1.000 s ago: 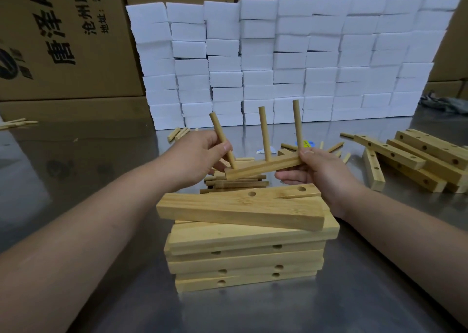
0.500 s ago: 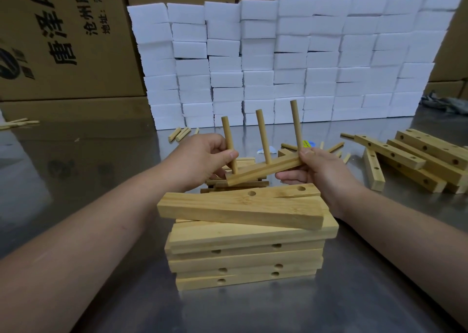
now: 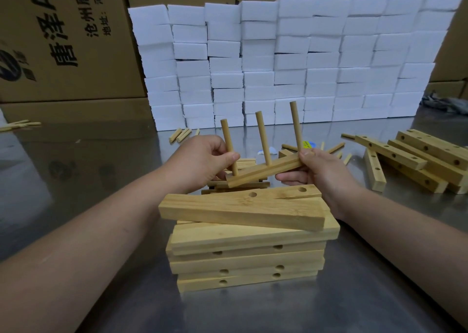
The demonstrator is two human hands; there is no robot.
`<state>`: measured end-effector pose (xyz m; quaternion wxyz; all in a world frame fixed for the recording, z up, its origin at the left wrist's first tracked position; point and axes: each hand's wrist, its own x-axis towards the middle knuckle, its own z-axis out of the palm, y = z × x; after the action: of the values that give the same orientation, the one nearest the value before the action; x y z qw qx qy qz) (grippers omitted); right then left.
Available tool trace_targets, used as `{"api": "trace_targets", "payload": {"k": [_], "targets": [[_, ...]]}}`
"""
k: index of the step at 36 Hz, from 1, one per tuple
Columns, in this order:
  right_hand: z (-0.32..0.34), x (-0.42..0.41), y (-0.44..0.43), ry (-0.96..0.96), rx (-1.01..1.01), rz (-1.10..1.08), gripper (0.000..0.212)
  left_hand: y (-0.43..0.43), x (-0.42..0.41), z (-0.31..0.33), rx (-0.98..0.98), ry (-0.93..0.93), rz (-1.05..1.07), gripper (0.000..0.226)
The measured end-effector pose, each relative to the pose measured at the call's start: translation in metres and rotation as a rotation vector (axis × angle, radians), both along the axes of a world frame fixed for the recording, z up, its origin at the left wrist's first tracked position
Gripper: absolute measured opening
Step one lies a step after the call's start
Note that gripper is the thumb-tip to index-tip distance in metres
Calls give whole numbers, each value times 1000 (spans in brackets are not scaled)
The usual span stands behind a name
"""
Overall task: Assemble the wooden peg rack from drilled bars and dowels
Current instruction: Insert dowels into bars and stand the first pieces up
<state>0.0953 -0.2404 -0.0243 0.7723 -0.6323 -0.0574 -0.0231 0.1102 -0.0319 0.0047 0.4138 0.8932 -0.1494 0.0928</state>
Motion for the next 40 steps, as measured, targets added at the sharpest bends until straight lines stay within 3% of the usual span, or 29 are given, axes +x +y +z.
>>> {"api": "trace_targets", "payload": {"k": [8, 11, 15, 21, 28, 34, 40], "targets": [[-1, 3, 0, 2, 7, -1, 28, 3, -1, 4, -10, -2, 3, 10], [-2, 6, -2, 40, 92, -16, 30, 7, 0, 8, -8, 28, 13, 28], [-3, 7, -2, 17, 60, -4, 32, 9, 3, 10, 191, 25, 55, 44], [-4, 9, -3, 8, 46, 0, 30, 12, 6, 4, 315, 33, 50, 36], [-5, 8, -3, -10, 2, 2, 27, 11, 7, 2, 288, 11, 30, 37], [-5, 8, -3, -21, -26, 11, 28, 11, 8, 1, 279, -14, 31, 23], [-7, 9, -3, -55, -60, 16, 27, 13, 9, 0, 264, 6, 57, 29]]}}
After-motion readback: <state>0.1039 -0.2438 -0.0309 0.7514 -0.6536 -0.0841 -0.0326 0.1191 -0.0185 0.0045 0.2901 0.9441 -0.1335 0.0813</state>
